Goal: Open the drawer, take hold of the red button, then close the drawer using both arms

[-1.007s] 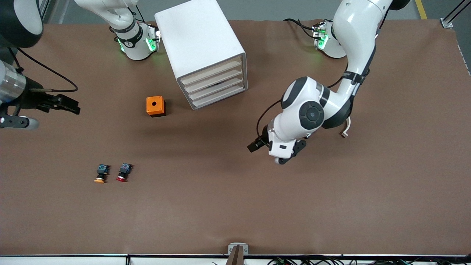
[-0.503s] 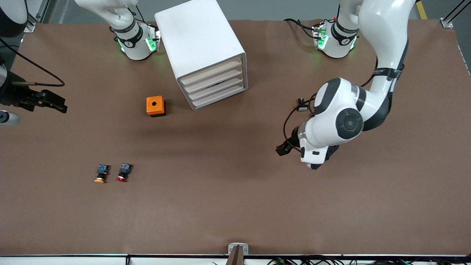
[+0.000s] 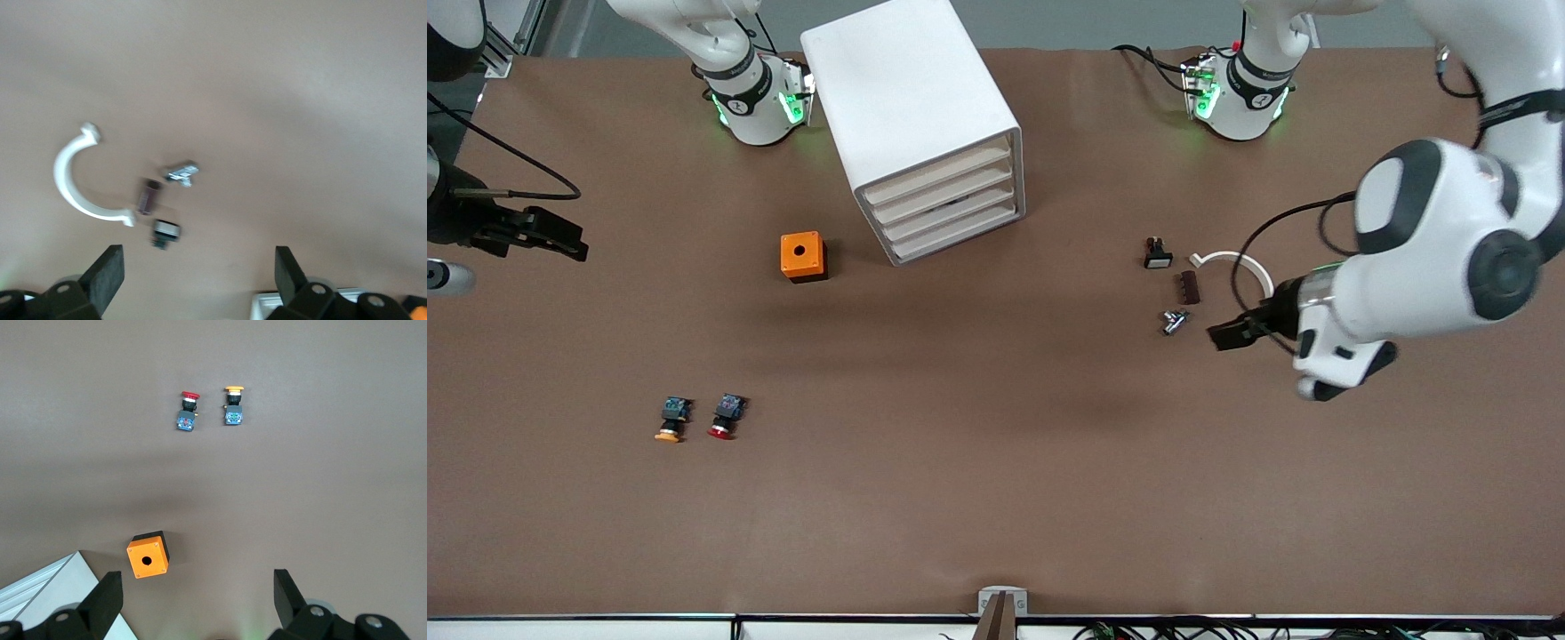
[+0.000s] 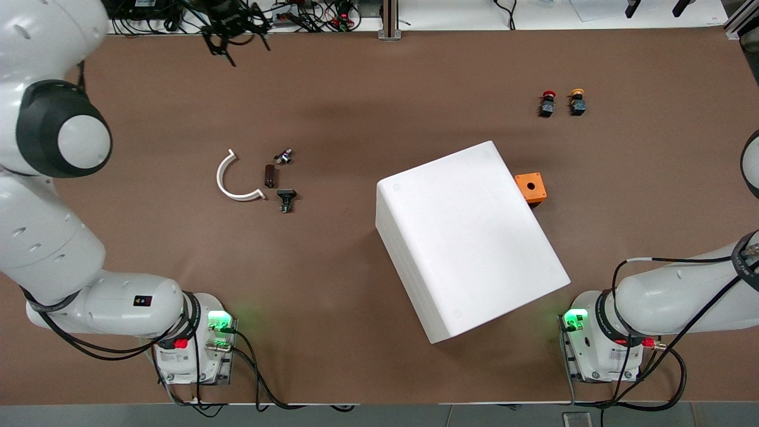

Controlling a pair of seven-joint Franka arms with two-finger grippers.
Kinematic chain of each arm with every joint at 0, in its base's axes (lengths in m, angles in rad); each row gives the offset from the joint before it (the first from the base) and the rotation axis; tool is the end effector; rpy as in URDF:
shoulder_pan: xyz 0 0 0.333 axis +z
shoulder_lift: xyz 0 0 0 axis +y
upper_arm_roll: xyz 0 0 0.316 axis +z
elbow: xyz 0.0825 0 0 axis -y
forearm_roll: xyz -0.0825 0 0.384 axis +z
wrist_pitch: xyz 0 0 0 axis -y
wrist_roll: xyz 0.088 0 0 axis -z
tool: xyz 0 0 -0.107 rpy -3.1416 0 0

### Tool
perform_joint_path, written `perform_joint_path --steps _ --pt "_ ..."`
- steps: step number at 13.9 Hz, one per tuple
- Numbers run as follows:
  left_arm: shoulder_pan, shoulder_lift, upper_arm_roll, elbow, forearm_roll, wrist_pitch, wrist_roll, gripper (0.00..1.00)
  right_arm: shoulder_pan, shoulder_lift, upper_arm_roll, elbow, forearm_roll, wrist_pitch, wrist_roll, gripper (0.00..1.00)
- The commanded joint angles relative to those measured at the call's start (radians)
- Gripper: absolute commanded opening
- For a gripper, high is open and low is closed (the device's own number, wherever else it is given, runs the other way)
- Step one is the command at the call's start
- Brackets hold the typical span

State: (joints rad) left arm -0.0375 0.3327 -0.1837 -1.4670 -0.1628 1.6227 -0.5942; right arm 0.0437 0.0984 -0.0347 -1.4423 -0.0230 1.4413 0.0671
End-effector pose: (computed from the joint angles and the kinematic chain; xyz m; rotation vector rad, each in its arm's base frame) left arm 0.6253 -0.1420 0.4825 2.9239 0.5931 -0.3679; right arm 0.5714 0.0035 0.6183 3.1063 -0.0931 -0.1528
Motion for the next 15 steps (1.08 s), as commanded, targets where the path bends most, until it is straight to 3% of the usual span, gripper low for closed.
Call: perform_joint_path --steps 1,9,10,13,15 --pt "0.027 -0.057 -0.007 -0.026 0.066 -0.035 0.103 0.99 -0.018 -0.031 0.012 0.028 0.0 -0.032 -0.021 1.0" --pt "0.134 -0.128 -0.002 -0.082 0.1 -0.05 0.334 0.99 -0.019 -0.152 0.009 -0.02 -0.014 -0.111 -0.069 1.0" --pt "0.122 -0.158 0.024 -0.11 0.101 -0.05 0.376 0.99 -0.022 -0.154 0.009 -0.041 -0.014 -0.102 -0.073 1.0" --pt "-0.033 -0.237 0.246 -0.199 0.1 -0.044 0.483 0.99 -0.041 -0.203 0.009 -0.125 -0.009 -0.015 -0.148 1.0" --pt "-0.028 -0.279 0.253 -0.246 0.098 -0.031 0.513 0.99 -0.05 -0.235 0.009 -0.17 -0.005 0.016 -0.15 1.0"
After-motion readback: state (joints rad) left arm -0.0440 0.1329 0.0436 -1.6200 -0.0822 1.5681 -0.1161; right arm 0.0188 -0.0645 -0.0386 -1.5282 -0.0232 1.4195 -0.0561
